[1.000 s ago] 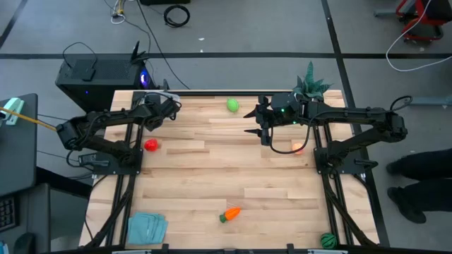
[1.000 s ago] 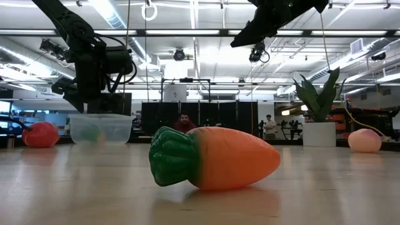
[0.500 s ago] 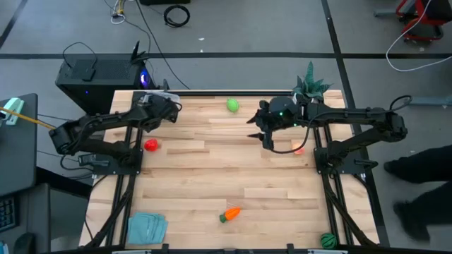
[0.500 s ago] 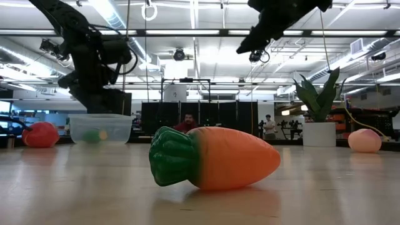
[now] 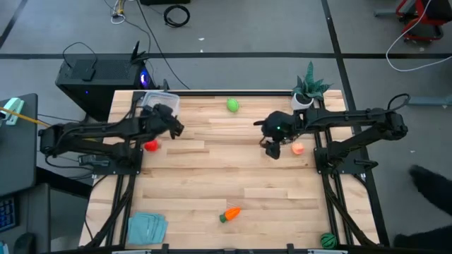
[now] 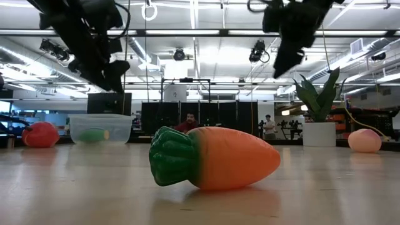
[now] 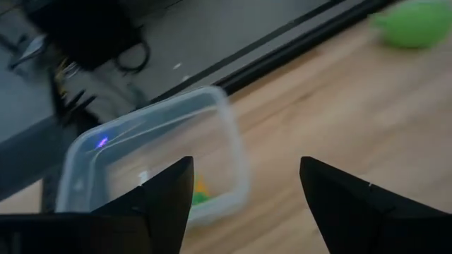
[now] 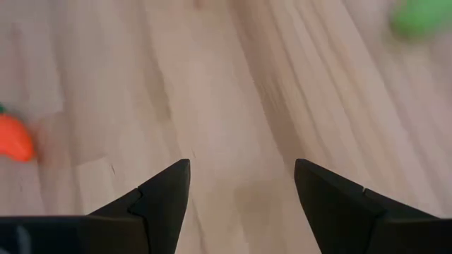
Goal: Pick and placing Produce into tupperware
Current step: Put the orange carrot into the transparent bin
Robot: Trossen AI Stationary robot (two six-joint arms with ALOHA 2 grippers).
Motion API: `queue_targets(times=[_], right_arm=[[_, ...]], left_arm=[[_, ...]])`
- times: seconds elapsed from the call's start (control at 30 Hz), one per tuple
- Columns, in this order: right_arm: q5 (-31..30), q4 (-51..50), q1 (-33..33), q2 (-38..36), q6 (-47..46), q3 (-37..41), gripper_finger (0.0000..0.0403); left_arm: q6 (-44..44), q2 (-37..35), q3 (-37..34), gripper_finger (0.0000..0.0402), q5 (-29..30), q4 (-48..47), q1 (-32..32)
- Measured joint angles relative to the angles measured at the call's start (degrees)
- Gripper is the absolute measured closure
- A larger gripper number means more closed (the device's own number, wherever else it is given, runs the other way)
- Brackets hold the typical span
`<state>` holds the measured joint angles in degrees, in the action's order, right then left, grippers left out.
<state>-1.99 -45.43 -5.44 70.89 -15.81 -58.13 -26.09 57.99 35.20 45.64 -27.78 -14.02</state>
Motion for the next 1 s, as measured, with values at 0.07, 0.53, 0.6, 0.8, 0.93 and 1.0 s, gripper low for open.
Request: queue_targets(times=[0.07, 0.53, 0.6, 0.8, 0.93, 1.0], right_arm=[[-0.9, -3.2, 0.0, 0.0, -5.5, 0.0, 0.0142], [-7.4, -4.6, 0.0, 0.0, -8.8, 0.0, 0.0142], [-7.1, -4.6, 0.7, 0.0, -6.1, 0.0, 0.0142], [-6.4, -1.3, 6.3, 0.3, 2.5, 0.0, 0.0142], [-6.3, 3.6, 12.2, 1.9, 8.3, 0.0, 0.0142], [-6.3, 6.5, 15.0, 3.4, 10.7, 0.0, 0.0142]], left_arm=[[0.2, -0.4, 0.0, 0.014, 0.0, 0.0, 2.8], [2.1, -0.4, 0.0, 0.0139, -17.4, -1.2, 16.0], [1.9, -0.4, 0.0, 0.0139, -20.5, -2.5, 17.3], [1.9, -0.4, 0.0, 0.0142, -22.9, -3.6, 21.3], [1.8, -0.4, 0.0, 0.0142, -22.9, -3.5, 23.1], [1.7, -0.4, 0.0, 0.0143, -22.9, -3.5, 24.0]])
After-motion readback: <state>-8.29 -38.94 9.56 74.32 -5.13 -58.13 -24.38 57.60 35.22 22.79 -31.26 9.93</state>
